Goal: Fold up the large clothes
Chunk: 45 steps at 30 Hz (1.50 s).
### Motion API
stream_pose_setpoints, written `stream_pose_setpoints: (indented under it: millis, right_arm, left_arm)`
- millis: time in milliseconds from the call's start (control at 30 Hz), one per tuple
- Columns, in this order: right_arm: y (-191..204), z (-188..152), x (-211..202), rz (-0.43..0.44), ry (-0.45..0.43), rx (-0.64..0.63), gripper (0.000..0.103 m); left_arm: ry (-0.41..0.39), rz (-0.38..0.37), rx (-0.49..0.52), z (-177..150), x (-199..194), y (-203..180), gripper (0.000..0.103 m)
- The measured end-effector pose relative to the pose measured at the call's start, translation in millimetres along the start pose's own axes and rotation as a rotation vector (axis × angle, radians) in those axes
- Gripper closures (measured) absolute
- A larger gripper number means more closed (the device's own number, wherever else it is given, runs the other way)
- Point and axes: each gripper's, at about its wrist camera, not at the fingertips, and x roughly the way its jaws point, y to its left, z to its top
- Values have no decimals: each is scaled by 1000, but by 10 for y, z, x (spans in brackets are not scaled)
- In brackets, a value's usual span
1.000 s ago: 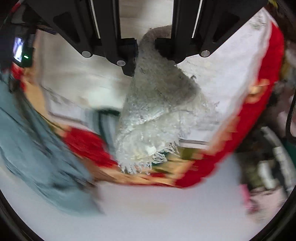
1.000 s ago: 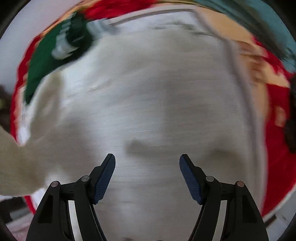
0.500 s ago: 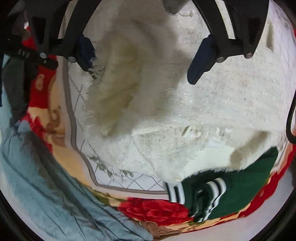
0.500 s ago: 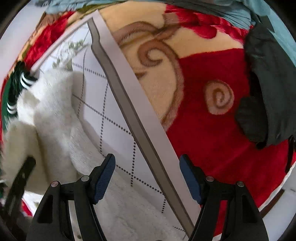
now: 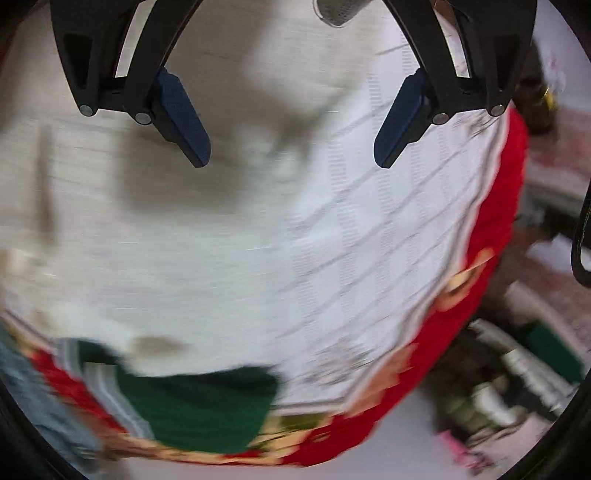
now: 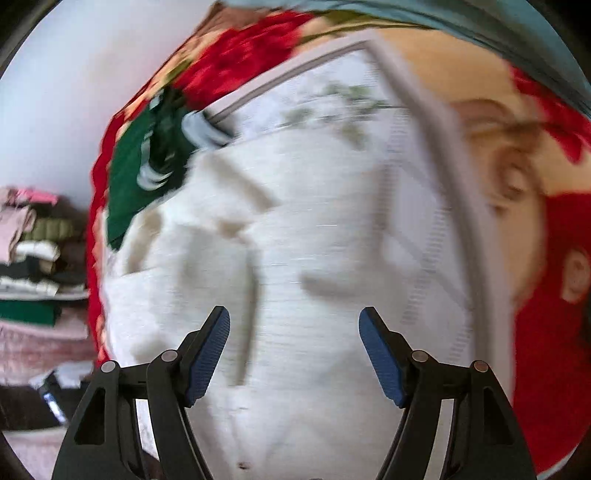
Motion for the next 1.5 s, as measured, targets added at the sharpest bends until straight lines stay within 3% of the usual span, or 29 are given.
stream_pose_setpoints:
  millis: [100,300,333,400,433,467,633,833,933,1000,1133,1167,1200,1233,1300,1367,1500]
  right_arm:
    - [414,-17,152,21,10,-44,29]
    - [1105,1,540,-17,32,-130,25]
    - [1206,6,640,-51,41,-175,25]
    - [1331,-15,856,-237,38,-264,25]
    - [1249,-41,938,-322,60,-255,25]
    - [1104,-57,960,-353,88,-211,25]
    - [88,-341,483,-445,91,23,26]
    - [-699,-586,-85,-360,16,247,25]
    - [-820,-550,-57,-269,16,267,25]
    - [-849,-494,148,-230,69,247,25]
    - [-754,-394,615,-177,149,221,28]
    - [-679,-367,653,-171,148,187,34]
    - [-604,-340,672,-144,149,158,56]
    - [-486,-308,707,-68,169,137,63]
    - [-308,-283,785,-30,208,89,64]
    - [-93,-264,888,-59,236,16,64]
    - [-57,-164,846,-127,232,103,61]
  left_arm:
    - [44,61,-25,-29,268,119,13]
    - [59,69,18,-83,553,-62,13]
    - [71,69,24,-83,597,-97,12]
    - [80,69,17,-62,627,-75,12]
    - [85,66,10,-50,627,-59,12]
    - [89,60,1,-42,638,-35,12]
    - [96,39,-10,-32,703,15,12]
    - [112,76,-32,53,887,35,10]
    - [123,82,-49,123,955,76,6]
    - [121,77,-55,149,988,107,2]
    - [118,63,-71,235,1035,214,0]
    - [117,63,-83,274,1048,267,0]
    - [115,62,-94,307,1060,316,0]
    - [114,63,-111,347,1083,386,0]
    - [115,65,-143,410,1133,519,0]
    - [116,69,-163,461,1179,652,0]
    - [112,79,-144,479,1139,735,0]
